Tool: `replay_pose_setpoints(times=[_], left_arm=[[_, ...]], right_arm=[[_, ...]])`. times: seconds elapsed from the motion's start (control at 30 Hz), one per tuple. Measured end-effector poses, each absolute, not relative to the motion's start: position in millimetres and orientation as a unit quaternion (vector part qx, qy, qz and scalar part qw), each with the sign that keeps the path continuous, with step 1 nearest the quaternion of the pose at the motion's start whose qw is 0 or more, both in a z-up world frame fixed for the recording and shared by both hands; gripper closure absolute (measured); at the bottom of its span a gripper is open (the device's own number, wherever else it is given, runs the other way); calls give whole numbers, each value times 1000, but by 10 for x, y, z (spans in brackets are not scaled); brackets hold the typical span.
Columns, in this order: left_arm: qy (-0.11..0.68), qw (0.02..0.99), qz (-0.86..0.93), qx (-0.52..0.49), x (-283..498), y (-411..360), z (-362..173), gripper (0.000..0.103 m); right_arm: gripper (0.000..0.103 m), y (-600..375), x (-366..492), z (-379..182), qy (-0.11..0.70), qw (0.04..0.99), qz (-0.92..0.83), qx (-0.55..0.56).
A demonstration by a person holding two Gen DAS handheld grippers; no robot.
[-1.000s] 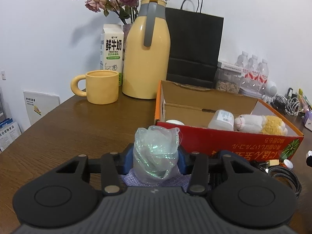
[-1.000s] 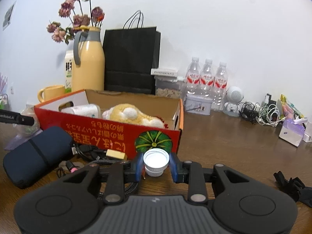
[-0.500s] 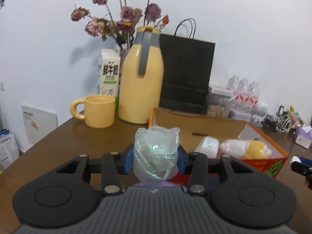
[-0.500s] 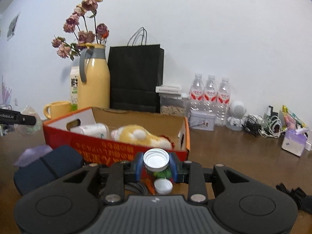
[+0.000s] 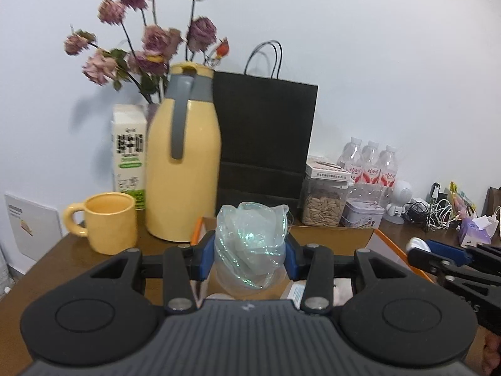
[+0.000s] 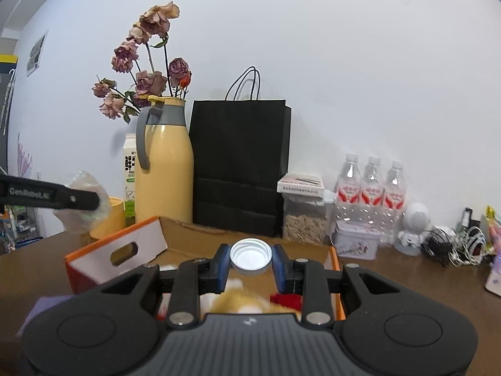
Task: Organize objects
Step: 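Carry the bag and cap into the cardboard box and open both grippers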
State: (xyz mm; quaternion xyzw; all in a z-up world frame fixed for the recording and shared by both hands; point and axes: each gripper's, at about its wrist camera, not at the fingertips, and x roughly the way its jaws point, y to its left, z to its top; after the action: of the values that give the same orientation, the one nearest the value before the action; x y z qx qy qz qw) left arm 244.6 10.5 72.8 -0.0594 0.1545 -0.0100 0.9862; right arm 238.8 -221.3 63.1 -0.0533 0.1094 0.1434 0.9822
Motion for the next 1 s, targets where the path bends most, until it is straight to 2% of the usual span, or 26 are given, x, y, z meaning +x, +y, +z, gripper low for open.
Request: replay_pose_setpoints(times=[0.37,0.63,0.67,0.73,0.77,0.8,0.83,0.87,0.9,0.93,1.0], left_arm=[[203,977,-15,-70,3287,-3,536,59],[219,974,-25,-41,3351,-82,378,57],[218,975,-26,-37,3337,-93,373,54],[216,976,-24,-31,3312,-109,367,41],[214,976,-21,-30,3303,-111,368,27],[210,977,-18,-30,3289,-114,370,13],[203,979,-16,-30,3269,-112,374,6],[197,980,-15,-31,3254,-112,386,0],[191,981,-10,-32,3238,-110,394,0],[191,981,-8,-32,3234,-109,401,0],[191,981,-7,-34,3234,-101,413,0]], right_arm=[[76,-2044,3320,541,166,975,143,-41],[75,-2019,3432,366,198,967,154,-41],[75,-2019,3426,359,201,967,154,-42],[75,-2022,3405,355,204,965,157,-42],[73,-2030,3388,356,203,965,158,-40],[61,-2034,3368,360,203,966,157,-39],[38,-2041,3353,364,202,966,155,-39],[28,-2052,3342,368,200,967,153,-37],[3,-2060,3335,368,200,967,153,-35],[0,-2071,3331,366,200,967,152,-33],[0,-2087,3328,367,200,968,148,-30]])
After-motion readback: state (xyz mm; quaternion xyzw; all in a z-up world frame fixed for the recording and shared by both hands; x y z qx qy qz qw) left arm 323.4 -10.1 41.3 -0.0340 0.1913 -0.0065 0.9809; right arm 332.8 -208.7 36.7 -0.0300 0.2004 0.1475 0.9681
